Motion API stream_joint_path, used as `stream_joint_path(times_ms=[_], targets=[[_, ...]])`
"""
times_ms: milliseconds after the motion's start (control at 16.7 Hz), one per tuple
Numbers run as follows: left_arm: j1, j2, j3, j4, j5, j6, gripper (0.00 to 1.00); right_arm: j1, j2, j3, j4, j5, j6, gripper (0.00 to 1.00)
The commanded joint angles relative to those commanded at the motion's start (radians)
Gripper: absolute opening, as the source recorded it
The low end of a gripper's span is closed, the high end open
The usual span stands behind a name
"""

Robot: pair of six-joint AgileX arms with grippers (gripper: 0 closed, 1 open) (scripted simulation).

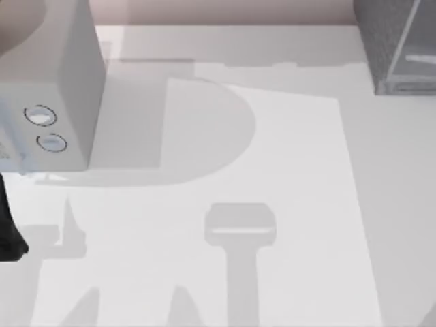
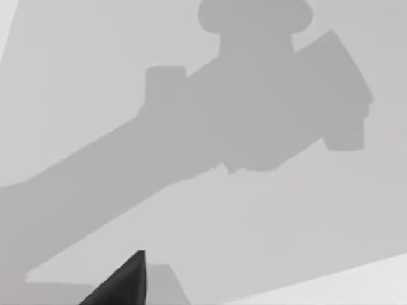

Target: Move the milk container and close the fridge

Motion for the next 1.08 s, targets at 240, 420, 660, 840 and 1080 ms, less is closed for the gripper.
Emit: stream_joint_path(times_ms=[240, 420, 660, 840, 1080], targets=[[0.0, 0.0, 0.0, 0.0, 0.0, 0.0, 1.0, -0.332, 0.379, 0.12, -0.006, -0.174, -0.377, 1.0], [0.0, 0.0, 0.0, 0.0, 0.0, 0.0, 1.0, -0.556, 0.637, 0.198, -0.012, -0.291, -0.63, 1.0], [0.0, 0.0, 0.0, 0.0, 0.0, 0.0, 1.0, -0.788, 0.904, 0.277, -0.019, -0.412, -0.891, 1.0], [0.0, 0.0, 0.0, 0.0, 0.0, 0.0, 1.0, -0.888, 1.018, 0.31, -0.023, -0.464, -1.001, 1.0], [0.0, 0.0, 0.0, 0.0, 0.0, 0.0, 1.0, -0.911, 1.044, 0.317, -0.024, -0.475, -1.026, 1.0]])
